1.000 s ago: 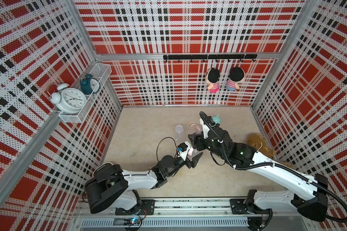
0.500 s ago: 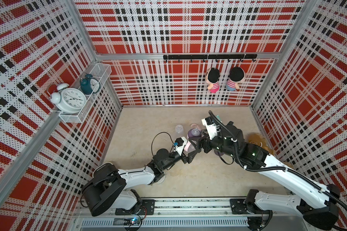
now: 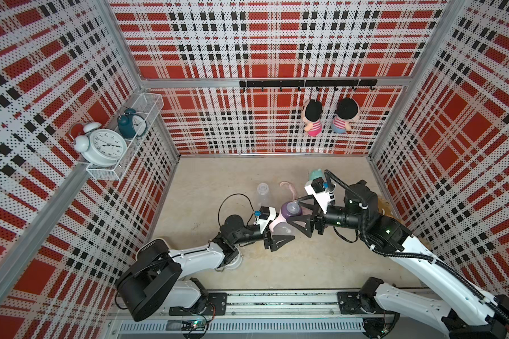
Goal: Assemble the baby bottles
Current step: Screw the nipple onto the baby bottle, then place the baby bottle at the center of the board.
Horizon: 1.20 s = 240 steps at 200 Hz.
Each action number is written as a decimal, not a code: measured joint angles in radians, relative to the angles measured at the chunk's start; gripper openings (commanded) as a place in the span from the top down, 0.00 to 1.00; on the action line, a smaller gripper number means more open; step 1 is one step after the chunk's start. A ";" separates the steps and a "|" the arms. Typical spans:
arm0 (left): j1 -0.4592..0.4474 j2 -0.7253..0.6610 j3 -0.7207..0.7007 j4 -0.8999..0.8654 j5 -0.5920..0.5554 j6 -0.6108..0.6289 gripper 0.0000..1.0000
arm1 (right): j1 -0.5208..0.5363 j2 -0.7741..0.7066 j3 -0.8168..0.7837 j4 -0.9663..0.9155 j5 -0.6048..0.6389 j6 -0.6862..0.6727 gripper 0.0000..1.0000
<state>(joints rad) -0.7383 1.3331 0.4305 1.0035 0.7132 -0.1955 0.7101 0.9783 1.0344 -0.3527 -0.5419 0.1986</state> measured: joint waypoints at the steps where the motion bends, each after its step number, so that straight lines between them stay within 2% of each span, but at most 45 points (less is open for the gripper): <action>1: 0.000 0.000 0.001 0.000 0.002 -0.001 1.00 | 0.000 0.001 0.000 0.000 -0.002 0.000 0.08; 46: 0.011 0.000 0.016 0.000 0.077 -0.041 1.00 | 0.000 0.057 0.017 -0.004 -0.079 -0.008 0.11; 76: 0.014 0.000 0.019 0.000 0.101 -0.055 1.00 | 0.000 0.065 0.019 -0.005 -0.087 -0.018 0.21; 93: 0.013 0.000 0.019 0.000 0.109 -0.064 0.93 | 0.000 0.067 0.019 -0.005 -0.081 -0.015 0.30; 97: 0.013 0.001 0.019 0.000 0.109 -0.066 0.85 | 0.000 0.068 0.019 -0.005 -0.079 -0.017 0.33; 103: 0.013 0.002 0.019 0.001 0.112 -0.069 0.56 | -0.001 0.068 0.020 -0.006 -0.075 -0.019 0.36; 106: 0.014 0.003 0.019 0.002 0.115 -0.071 0.45 | -0.001 0.068 0.020 -0.008 -0.074 -0.019 0.37; 109: 0.014 0.005 0.019 0.002 0.116 -0.071 0.41 | -0.001 0.068 0.020 -0.009 -0.071 -0.017 0.38; 121: 0.014 0.013 0.020 0.006 0.117 -0.074 0.34 | -0.001 0.068 0.021 -0.016 -0.058 -0.016 0.40; 127: 0.014 0.017 0.020 0.010 0.118 -0.075 0.23 | -0.001 0.070 0.021 -0.018 -0.052 -0.016 0.41; 136: 0.014 0.022 0.020 0.013 0.117 -0.076 0.01 | -0.001 0.071 0.021 -0.020 -0.048 -0.016 0.44; 187: 0.022 0.031 0.020 0.003 -0.020 -0.085 0.02 | -0.001 0.072 0.021 -0.023 0.089 0.008 0.44; 240: 0.051 -0.013 0.020 -0.130 -0.271 -0.070 0.02 | -0.003 0.063 -0.002 0.024 0.322 0.014 0.45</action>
<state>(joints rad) -0.6876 1.3201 0.4503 0.8738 0.4419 -0.2657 0.7071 1.0416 1.0325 -0.3290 -0.2195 0.2123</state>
